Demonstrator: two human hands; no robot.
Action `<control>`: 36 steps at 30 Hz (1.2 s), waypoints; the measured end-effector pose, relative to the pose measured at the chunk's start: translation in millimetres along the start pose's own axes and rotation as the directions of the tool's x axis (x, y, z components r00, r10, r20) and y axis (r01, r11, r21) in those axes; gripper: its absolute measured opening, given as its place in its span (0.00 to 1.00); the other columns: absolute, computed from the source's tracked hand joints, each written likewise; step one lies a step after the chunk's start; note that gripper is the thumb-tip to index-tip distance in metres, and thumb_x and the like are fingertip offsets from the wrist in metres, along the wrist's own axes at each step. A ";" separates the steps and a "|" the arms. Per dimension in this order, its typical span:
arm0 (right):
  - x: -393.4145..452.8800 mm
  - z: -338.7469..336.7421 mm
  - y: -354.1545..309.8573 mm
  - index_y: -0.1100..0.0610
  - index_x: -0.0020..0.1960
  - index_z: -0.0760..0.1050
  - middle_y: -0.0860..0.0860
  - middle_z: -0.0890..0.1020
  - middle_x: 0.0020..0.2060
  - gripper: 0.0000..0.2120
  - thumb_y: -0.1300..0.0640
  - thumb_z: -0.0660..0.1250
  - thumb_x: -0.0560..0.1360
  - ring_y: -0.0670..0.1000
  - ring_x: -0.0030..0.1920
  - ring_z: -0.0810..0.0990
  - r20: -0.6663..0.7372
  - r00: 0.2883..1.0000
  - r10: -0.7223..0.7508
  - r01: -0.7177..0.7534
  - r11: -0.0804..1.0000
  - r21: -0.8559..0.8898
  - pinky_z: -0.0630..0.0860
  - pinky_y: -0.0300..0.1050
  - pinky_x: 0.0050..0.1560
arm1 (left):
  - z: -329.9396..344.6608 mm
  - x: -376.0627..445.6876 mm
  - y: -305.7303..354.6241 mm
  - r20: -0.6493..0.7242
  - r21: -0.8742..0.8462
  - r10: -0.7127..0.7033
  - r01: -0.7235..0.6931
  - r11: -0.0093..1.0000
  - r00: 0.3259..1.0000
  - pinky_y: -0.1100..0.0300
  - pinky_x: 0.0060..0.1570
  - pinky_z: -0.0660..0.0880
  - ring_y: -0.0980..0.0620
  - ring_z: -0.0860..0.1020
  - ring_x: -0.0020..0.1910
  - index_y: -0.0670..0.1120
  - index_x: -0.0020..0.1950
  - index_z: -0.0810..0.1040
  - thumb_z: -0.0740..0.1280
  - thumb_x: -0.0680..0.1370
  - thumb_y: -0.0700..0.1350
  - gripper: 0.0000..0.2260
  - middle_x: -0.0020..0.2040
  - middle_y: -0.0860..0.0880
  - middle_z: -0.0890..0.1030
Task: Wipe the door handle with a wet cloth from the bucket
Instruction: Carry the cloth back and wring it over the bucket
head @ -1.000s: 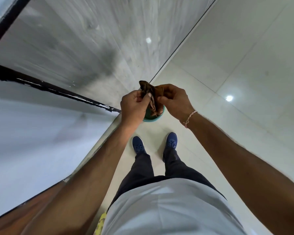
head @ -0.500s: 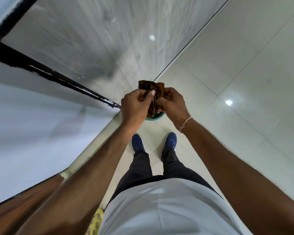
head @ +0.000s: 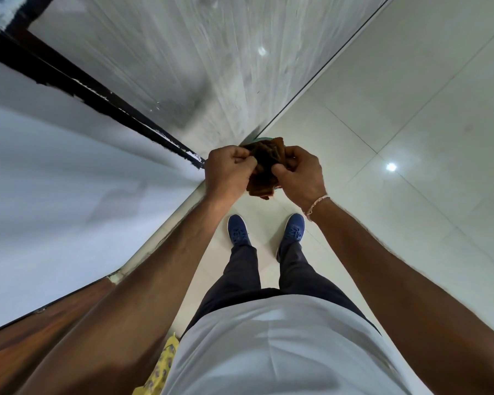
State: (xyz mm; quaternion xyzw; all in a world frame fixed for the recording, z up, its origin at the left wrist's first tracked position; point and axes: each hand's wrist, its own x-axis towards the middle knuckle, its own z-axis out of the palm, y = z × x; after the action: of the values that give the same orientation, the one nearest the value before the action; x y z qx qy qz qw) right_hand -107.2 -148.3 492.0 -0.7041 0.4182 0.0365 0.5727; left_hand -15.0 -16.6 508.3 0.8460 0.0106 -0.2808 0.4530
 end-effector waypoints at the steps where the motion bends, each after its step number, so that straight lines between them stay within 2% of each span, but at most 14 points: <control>1: 1.2 -0.2 1.8 0.52 0.58 0.81 0.50 0.89 0.44 0.10 0.61 0.72 0.78 0.53 0.47 0.90 -0.027 0.999 0.031 -0.029 0.999 0.045 0.89 0.54 0.52 | -2.3 -1.4 -1.3 0.001 0.013 0.003 -0.003 1.000 1.000 0.49 0.52 0.88 0.53 0.88 0.41 0.48 0.49 0.87 0.75 0.77 0.39 0.04 0.41 0.51 0.89; 3: 3.6 -0.2 5.4 0.50 0.57 0.81 0.52 0.90 0.46 0.09 0.60 0.71 0.79 0.54 0.48 0.90 -0.045 0.996 0.080 -0.074 0.990 0.118 0.89 0.57 0.55 | -3.5 -4.8 -5.2 0.034 0.018 0.020 -0.021 1.000 0.999 0.51 0.49 0.88 0.54 0.88 0.41 0.46 0.50 0.87 0.75 0.78 0.39 0.04 0.42 0.50 0.89; 6: 4.8 3.8 6.7 0.51 0.56 0.81 0.54 0.89 0.48 0.07 0.62 0.70 0.82 0.57 0.52 0.90 0.075 0.994 0.079 -0.091 0.982 0.166 0.88 0.57 0.57 | 1.7 -12.4 -7.7 0.127 -0.044 0.027 -0.021 0.999 0.992 0.50 0.39 0.88 0.49 0.89 0.40 0.51 0.47 0.86 0.73 0.80 0.37 0.09 0.42 0.46 0.88; 7: 5.5 5.5 7.3 0.52 0.55 0.81 0.54 0.88 0.49 0.07 0.63 0.68 0.83 0.58 0.54 0.89 0.122 0.989 0.082 -0.106 0.974 0.202 0.88 0.56 0.56 | 5.5 -11.7 -10.4 0.132 -0.049 0.033 -0.027 0.998 0.991 0.45 0.39 0.88 0.45 0.89 0.40 0.55 0.45 0.86 0.72 0.80 0.38 0.11 0.42 0.45 0.88; 9: 9.5 6.0 8.9 0.55 0.55 0.82 0.56 0.86 0.50 0.06 0.61 0.66 0.85 0.57 0.52 0.88 0.176 0.977 0.120 -0.171 0.935 0.312 0.89 0.51 0.48 | 12.2 -9.7 -15.3 0.123 -0.016 0.043 -0.041 0.999 0.992 0.41 0.41 0.88 0.42 0.87 0.38 0.54 0.43 0.87 0.70 0.81 0.41 0.11 0.39 0.45 0.87; 12: 26.7 6.8 20.7 0.59 0.56 0.83 0.56 0.86 0.48 0.05 0.57 0.71 0.84 0.52 0.46 0.88 0.204 0.968 0.148 -0.216 0.906 0.364 0.86 0.45 0.42 | 22.5 -0.9 -26.6 0.149 0.062 0.032 -0.041 0.997 0.988 0.42 0.48 0.87 0.47 0.87 0.43 0.52 0.52 0.89 0.66 0.78 0.46 0.12 0.41 0.51 0.87; 15: 52.2 14.9 44.1 0.57 0.57 0.84 0.56 0.89 0.48 0.11 0.57 0.80 0.77 0.56 0.50 0.90 0.208 0.971 0.116 -0.170 0.950 0.263 0.88 0.53 0.50 | 34.0 14.4 -42.5 0.232 0.071 0.009 -0.026 0.997 0.973 0.43 0.49 0.87 0.48 0.87 0.44 0.57 0.55 0.89 0.63 0.77 0.45 0.17 0.42 0.51 0.88; 18: 93.0 27.4 79.8 0.56 0.60 0.84 0.56 0.89 0.49 0.13 0.63 0.79 0.76 0.59 0.52 0.90 0.185 0.971 0.153 -0.176 0.977 0.117 0.88 0.62 0.57 | 50.8 45.3 -74.2 0.213 0.054 -0.039 0.028 0.998 0.976 0.51 0.51 0.88 0.57 0.86 0.42 0.53 0.60 0.89 0.63 0.81 0.38 0.17 0.44 0.56 0.88; 21: 148.5 51.3 133.0 0.45 0.51 0.84 0.53 0.89 0.49 0.15 0.52 0.82 0.66 0.58 0.52 0.89 0.141 0.968 0.206 -0.208 0.978 0.000 0.87 0.64 0.56 | 77.9 89.0 -127.4 0.102 0.248 -0.008 -0.018 0.969 0.995 0.57 0.54 0.80 0.51 0.85 0.53 0.48 0.62 0.87 0.65 0.83 0.43 0.13 0.54 0.48 0.88; 23: 183.9 69.1 169.6 0.44 0.48 0.83 0.52 0.89 0.50 0.17 0.45 0.81 0.61 0.58 0.53 0.88 0.064 0.972 0.224 -0.218 0.971 -0.096 0.87 0.63 0.57 | 99.8 115.5 -168.6 0.060 0.340 0.009 -0.029 0.940 0.998 0.53 0.58 0.78 0.45 0.83 0.59 0.45 0.66 0.84 0.64 0.81 0.48 0.17 0.59 0.44 0.86; 26: 236.1 97.2 217.4 0.49 0.60 0.83 0.52 0.86 0.55 0.18 0.51 0.80 0.71 0.55 0.56 0.85 -0.005 0.974 0.226 -0.220 0.944 -0.246 0.85 0.53 0.58 | 139.5 154.6 -234.5 0.143 0.449 0.013 -0.077 0.890 0.990 0.44 0.67 0.76 0.40 0.77 0.66 0.43 0.72 0.78 0.65 0.83 0.50 0.20 0.66 0.41 0.81; 29: 288.9 123.3 269.9 0.53 0.66 0.81 0.51 0.83 0.55 0.21 0.53 0.78 0.74 0.51 0.52 0.79 -0.001 0.989 0.146 -0.137 0.922 -0.362 0.77 0.44 0.52 | 169.2 192.9 -286.4 0.209 0.523 0.060 -0.164 0.837 0.976 0.41 0.71 0.74 0.38 0.75 0.70 0.41 0.76 0.74 0.66 0.84 0.49 0.21 0.71 0.40 0.77; 32: 341.0 153.9 310.9 0.56 0.64 0.79 0.51 0.82 0.51 0.20 0.54 0.77 0.74 0.54 0.51 0.80 0.018 0.999 0.040 -0.027 0.887 -0.461 0.80 0.50 0.53 | 192.5 237.0 -333.8 0.192 0.558 0.116 -0.206 0.804 0.975 0.41 0.74 0.72 0.37 0.73 0.74 0.39 0.77 0.73 0.63 0.83 0.51 0.25 0.74 0.38 0.75; 36: 401.8 191.6 353.4 0.58 0.60 0.79 0.60 0.86 0.55 0.18 0.55 0.75 0.73 0.65 0.55 0.84 0.131 0.991 -0.023 0.104 0.752 -0.651 0.82 0.56 0.56 | 207.8 279.6 -378.9 0.199 0.584 0.149 -0.239 0.776 0.969 0.43 0.81 0.67 0.38 0.66 0.81 0.40 0.79 0.70 0.66 0.84 0.49 0.25 0.80 0.39 0.70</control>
State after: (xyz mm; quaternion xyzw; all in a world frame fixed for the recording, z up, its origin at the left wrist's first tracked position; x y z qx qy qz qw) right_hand 12.0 -205.8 -60.8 -0.8707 0.3210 0.2017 0.3132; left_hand 20.4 -20.1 -5.1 0.9205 -0.1990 -0.2803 0.1859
